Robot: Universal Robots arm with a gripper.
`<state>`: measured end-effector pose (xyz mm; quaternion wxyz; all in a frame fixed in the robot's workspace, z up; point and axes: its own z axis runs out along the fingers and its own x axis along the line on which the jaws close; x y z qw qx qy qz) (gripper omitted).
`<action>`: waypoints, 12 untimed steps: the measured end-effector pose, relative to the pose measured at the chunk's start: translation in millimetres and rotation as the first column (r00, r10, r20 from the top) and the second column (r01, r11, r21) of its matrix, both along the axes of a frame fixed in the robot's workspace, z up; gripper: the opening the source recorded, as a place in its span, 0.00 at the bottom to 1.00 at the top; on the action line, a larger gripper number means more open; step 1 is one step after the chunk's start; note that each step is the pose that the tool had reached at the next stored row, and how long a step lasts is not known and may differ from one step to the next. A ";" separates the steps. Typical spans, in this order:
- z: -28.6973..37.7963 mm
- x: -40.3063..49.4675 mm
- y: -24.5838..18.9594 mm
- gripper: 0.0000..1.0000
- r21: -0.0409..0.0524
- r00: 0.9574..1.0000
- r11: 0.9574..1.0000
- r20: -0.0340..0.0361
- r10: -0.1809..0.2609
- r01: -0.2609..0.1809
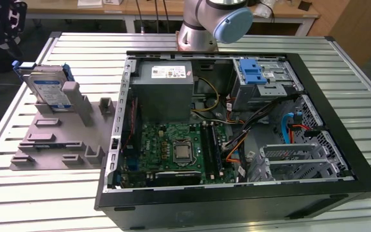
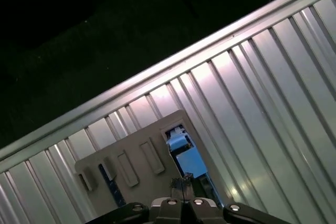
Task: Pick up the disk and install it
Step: 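Pick up the disk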
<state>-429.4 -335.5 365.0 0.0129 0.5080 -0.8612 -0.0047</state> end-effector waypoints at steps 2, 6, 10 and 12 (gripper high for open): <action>-0.1 0.0 0.0 0.11 0.000 1.000 1.000 0.000 0.031 -0.031; -0.4 0.0 0.0 0.11 0.000 0.995 0.995 0.000 0.102 -0.102; -0.7 0.0 0.0 0.11 0.000 0.985 0.985 0.000 0.173 -0.173; -0.8 0.0 0.0 0.11 0.000 0.978 0.978 0.000 0.207 -0.207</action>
